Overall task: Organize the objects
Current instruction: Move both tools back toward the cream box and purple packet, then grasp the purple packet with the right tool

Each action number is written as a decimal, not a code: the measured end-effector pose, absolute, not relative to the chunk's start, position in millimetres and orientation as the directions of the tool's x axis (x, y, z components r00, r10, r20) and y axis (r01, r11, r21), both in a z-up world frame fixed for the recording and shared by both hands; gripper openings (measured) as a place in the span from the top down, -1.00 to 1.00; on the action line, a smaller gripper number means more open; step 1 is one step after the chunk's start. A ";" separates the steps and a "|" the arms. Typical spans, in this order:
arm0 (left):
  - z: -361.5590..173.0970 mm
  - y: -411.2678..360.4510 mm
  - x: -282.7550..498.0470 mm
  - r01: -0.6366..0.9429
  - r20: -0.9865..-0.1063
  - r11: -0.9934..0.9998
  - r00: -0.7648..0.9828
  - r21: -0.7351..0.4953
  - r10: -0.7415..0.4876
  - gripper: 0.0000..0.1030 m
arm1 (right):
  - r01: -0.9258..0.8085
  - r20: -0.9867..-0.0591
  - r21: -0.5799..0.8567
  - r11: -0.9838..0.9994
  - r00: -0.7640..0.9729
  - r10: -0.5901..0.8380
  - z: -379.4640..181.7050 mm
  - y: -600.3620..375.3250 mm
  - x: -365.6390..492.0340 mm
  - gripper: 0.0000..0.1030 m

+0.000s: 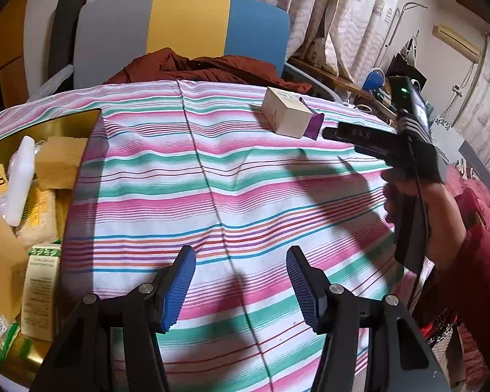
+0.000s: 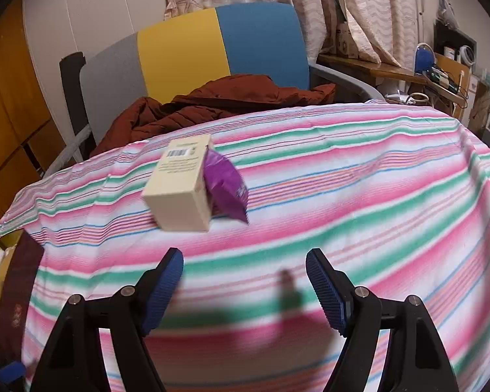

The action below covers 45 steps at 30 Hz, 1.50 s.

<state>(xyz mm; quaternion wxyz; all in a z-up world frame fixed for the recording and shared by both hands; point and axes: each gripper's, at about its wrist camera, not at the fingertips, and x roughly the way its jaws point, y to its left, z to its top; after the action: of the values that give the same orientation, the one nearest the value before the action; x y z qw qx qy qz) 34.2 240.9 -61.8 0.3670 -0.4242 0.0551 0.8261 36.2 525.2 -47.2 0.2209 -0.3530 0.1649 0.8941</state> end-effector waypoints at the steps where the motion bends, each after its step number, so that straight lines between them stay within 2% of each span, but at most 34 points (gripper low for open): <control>1: -61.8 242.1 34.3 -0.654 -0.742 -0.724 -0.370 -0.219 0.559 -0.14 | -0.512 -0.708 0.138 -0.848 -0.650 0.277 -47.9 530.3 30.8 -0.54; 7: -61.7 243.4 36.0 -0.656 -0.744 -0.724 -0.372 -0.212 0.555 -0.14 | -0.499 -0.715 0.145 -0.854 -0.650 0.258 -50.8 550.3 1.2 -0.54; 14: -61.5 243.3 35.5 -0.647 -0.748 -0.732 -0.375 -0.212 0.548 -0.14 | -0.500 -0.719 0.046 -0.865 -0.617 0.319 -57.7 553.2 -18.9 -0.46; 19: -64.2 247.0 33.5 -0.646 -0.751 -0.730 -0.364 -0.223 0.551 -0.14 | -0.627 -0.722 0.141 -0.766 -0.594 0.353 -59.0 586.0 9.8 -0.48; 21: -65.1 249.9 34.6 -0.651 -0.751 -0.724 -0.356 -0.227 0.556 -0.14 | -0.611 -0.708 0.175 -0.772 -0.623 0.332 -55.2 589.4 15.3 -0.48; 24: -64.5 255.0 39.1 -0.668 -0.753 -0.714 -0.357 -0.208 0.553 -0.14 | -0.571 -0.693 0.136 -0.809 -0.638 0.334 -47.4 582.1 9.3 -0.48; 29: -58.2 255.2 41.6 -0.680 -0.746 -0.710 -0.374 -0.183 0.550 -0.14 | -0.542 -0.710 0.073 -0.837 -0.618 0.338 -52.4 582.6 -13.9 -0.48; 34: -60.4 258.7 34.4 -0.668 -0.755 -0.718 -0.365 -0.195 0.545 -0.14 | -0.509 -0.732 0.105 -0.854 -0.621 0.280 -62.3 599.1 -33.4 -0.47; 35: -60.1 261.8 32.7 -0.671 -0.756 -0.716 -0.364 -0.193 0.544 -0.14 | -0.503 -0.737 0.115 -0.857 -0.621 0.265 -64.1 601.1 -36.0 -0.45; 36: -59.0 266.0 30.7 -0.675 -0.755 -0.714 -0.366 -0.187 0.544 -0.14 | -0.495 -0.745 0.123 -0.860 -0.619 0.250 -66.3 602.6 -39.1 -0.35; 37: -57.2 269.3 29.3 -0.680 -0.753 -0.710 -0.367 -0.183 0.546 -0.14 | -0.489 -0.756 0.129 -0.863 -0.612 0.233 -69.8 603.3 -42.2 -0.14; 40: -52.7 284.5 21.0 -0.694 -0.748 -0.697 -0.363 -0.180 0.555 -0.14 | -0.487 -0.761 0.131 -0.863 -0.608 0.228 -74.8 602.8 -42.4 0.12; 42: -49.9 299.1 12.2 -0.700 -0.747 -0.692 -0.362 -0.178 0.558 -0.14 | -0.497 -0.755 0.138 -0.857 -0.612 0.234 -74.4 602.5 -37.9 0.24; 45: -47.5 320.5 -0.2 -0.708 -0.741 -0.684 -0.364 -0.173 0.564 -0.15 | -0.550 -0.747 0.166 -0.819 -0.612 0.260 -73.1 605.5 -19.9 0.24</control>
<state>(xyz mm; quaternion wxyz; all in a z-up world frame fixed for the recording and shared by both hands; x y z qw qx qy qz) -0.2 320.5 -47.5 0.3874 -0.4099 0.0881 0.8211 -19.9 605.5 -73.1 0.2309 -0.3750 0.1934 0.8767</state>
